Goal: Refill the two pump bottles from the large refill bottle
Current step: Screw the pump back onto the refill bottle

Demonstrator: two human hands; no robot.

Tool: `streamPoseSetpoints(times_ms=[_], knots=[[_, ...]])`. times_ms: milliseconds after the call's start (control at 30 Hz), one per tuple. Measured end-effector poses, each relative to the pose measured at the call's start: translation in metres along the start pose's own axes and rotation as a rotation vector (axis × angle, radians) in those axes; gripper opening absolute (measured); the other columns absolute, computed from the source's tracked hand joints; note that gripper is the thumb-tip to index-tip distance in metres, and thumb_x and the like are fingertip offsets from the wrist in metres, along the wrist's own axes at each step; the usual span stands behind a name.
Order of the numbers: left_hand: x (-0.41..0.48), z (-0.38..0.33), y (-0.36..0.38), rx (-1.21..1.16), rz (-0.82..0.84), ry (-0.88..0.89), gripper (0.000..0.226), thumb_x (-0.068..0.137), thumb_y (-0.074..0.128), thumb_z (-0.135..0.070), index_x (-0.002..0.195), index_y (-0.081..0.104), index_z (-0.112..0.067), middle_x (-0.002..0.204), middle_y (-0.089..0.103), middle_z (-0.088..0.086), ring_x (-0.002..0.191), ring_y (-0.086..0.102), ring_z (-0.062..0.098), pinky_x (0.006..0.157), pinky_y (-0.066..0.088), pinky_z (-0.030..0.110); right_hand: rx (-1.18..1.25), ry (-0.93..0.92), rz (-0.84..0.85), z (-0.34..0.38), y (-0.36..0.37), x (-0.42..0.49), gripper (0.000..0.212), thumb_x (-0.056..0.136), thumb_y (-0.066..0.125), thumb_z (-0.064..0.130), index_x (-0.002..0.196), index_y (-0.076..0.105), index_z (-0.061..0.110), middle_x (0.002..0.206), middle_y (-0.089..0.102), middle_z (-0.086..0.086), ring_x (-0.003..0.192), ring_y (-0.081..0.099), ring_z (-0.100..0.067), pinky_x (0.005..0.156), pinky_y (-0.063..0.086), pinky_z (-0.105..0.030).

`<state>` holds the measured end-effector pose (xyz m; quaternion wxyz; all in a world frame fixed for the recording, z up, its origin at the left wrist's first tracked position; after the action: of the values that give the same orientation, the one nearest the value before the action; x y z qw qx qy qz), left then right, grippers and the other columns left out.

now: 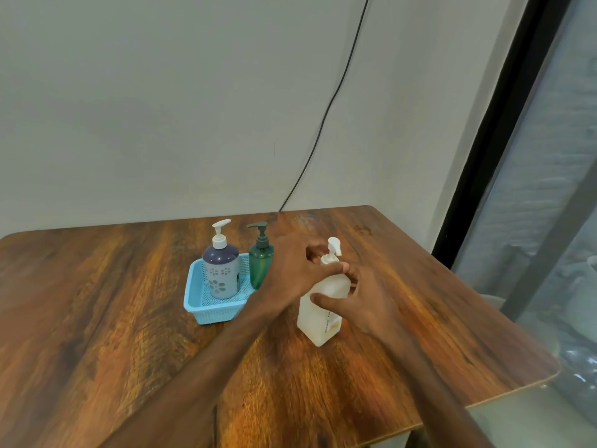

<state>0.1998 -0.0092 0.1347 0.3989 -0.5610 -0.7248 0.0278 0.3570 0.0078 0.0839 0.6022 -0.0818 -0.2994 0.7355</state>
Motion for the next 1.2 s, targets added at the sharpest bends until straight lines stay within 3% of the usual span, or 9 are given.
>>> streamPoseSetpoints(times_ms=[100, 233, 400, 567, 667, 767, 867, 967, 1200], knots=[[0.000, 0.000, -0.006, -0.044, -0.060, -0.004, 0.028, 0.070, 0.095, -0.046, 0.074, 0.068, -0.049, 0.070, 0.070, -0.022, 0.069, 0.068, 0.002, 0.060, 0.051, 0.013, 0.014, -0.015, 0.022, 0.002, 0.003, 0.002, 0.057, 0.067, 0.088, 0.052, 0.116, 0.064, 0.039, 0.113, 0.066, 0.021, 0.099, 0.064, 0.000, 0.082, 0.059, -0.027], [0.001, 0.002, -0.005, -0.031, 0.036, 0.004, 0.025, 0.073, 0.097, -0.036, 0.080, 0.073, -0.034, 0.071, 0.071, -0.016, 0.067, 0.064, -0.005, 0.060, 0.048, 0.012, 0.009, -0.007, 0.048, 0.001, 0.004, 0.005, 0.060, 0.069, 0.088, 0.049, 0.122, 0.067, 0.031, 0.118, 0.069, 0.015, 0.101, 0.066, -0.005, 0.085, 0.060, -0.030], [0.002, 0.006, -0.007, -0.103, 0.193, -0.075, 0.043, 0.078, 0.093, -0.017, 0.117, 0.076, -0.021, 0.103, 0.077, -0.018, 0.096, 0.072, -0.006, 0.083, 0.058, 0.015, 0.039, -0.028, 0.083, 0.003, -0.001, 0.003, 0.055, 0.072, 0.089, 0.042, 0.122, 0.069, 0.030, 0.116, 0.071, 0.017, 0.102, 0.069, -0.005, 0.082, 0.059, -0.025], [-0.002, 0.011, -0.003, -0.258, 0.258, -0.140, 0.059, 0.078, 0.083, 0.008, 0.125, 0.066, -0.023, 0.112, 0.079, -0.015, 0.108, 0.074, 0.000, 0.090, 0.058, 0.018, 0.097, -0.067, 0.092, 0.007, -0.004, -0.001, 0.050, 0.073, 0.090, 0.035, 0.119, 0.071, 0.031, 0.111, 0.073, 0.019, 0.098, 0.069, 0.002, 0.079, 0.057, -0.018], [-0.008, 0.014, 0.004, -0.376, 0.239, -0.185, 0.068, 0.078, 0.088, 0.003, 0.136, 0.059, -0.018, 0.128, 0.075, -0.003, 0.117, 0.073, 0.008, 0.102, 0.059, 0.032, 0.097, -0.075, 0.085, 0.008, -0.005, -0.002, 0.041, 0.074, 0.089, 0.032, 0.112, 0.072, 0.034, 0.102, 0.074, 0.026, 0.092, 0.069, 0.007, 0.070, 0.055, -0.011], [-0.010, 0.011, 0.013, -0.448, 0.177, -0.202, 0.073, 0.076, 0.095, -0.010, 0.138, 0.057, -0.020, 0.134, 0.071, 0.000, 0.117, 0.072, 0.008, 0.102, 0.059, 0.033, 0.066, -0.040, 0.038, 0.003, -0.004, -0.002, 0.038, 0.070, 0.091, 0.040, 0.096, 0.064, 0.045, 0.089, 0.065, 0.044, 0.089, 0.063, 0.017, 0.060, 0.049, -0.005], [-0.006, 0.007, 0.019, -0.430, 0.112, -0.185, 0.074, 0.076, 0.096, -0.017, 0.137, 0.056, -0.022, 0.136, 0.069, 0.000, 0.114, 0.073, 0.008, 0.100, 0.060, 0.034, 0.044, 0.011, -0.003, -0.004, -0.001, -0.001, 0.056, 0.064, 0.090, 0.054, 0.107, 0.055, 0.043, 0.093, 0.059, 0.034, 0.087, 0.062, 0.006, 0.061, 0.048, -0.010], [-0.004, 0.008, 0.021, -0.426, 0.101, -0.185, 0.071, 0.077, 0.095, -0.015, 0.136, 0.057, -0.020, 0.135, 0.070, 0.001, 0.113, 0.074, 0.012, 0.100, 0.061, 0.039, 0.069, -0.013, 0.007, -0.004, -0.001, 0.000, 0.047, 0.065, 0.090, 0.050, 0.100, 0.059, 0.047, 0.089, 0.064, 0.036, 0.087, 0.065, 0.012, 0.060, 0.051, -0.008], [-0.011, 0.017, 0.000, -0.253, 0.000, -0.121, 0.044, 0.071, 0.098, -0.037, 0.108, 0.073, -0.035, 0.098, 0.077, -0.015, 0.091, 0.072, -0.001, 0.075, 0.056, 0.013, 0.104, -0.061, 0.057, 0.001, -0.001, -0.003, 0.053, 0.072, 0.090, 0.037, 0.120, 0.070, 0.029, 0.111, 0.074, 0.015, 0.098, 0.069, -0.001, 0.082, 0.060, -0.026]])
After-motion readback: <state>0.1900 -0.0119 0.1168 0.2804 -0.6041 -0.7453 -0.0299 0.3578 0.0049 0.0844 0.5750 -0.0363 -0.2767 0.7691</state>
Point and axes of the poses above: each hand's wrist, its own x-axis towards the middle knuckle, its own y-axis out of the palm, z = x × y, the point moved 5 cm from there along x, towards the middle knuckle
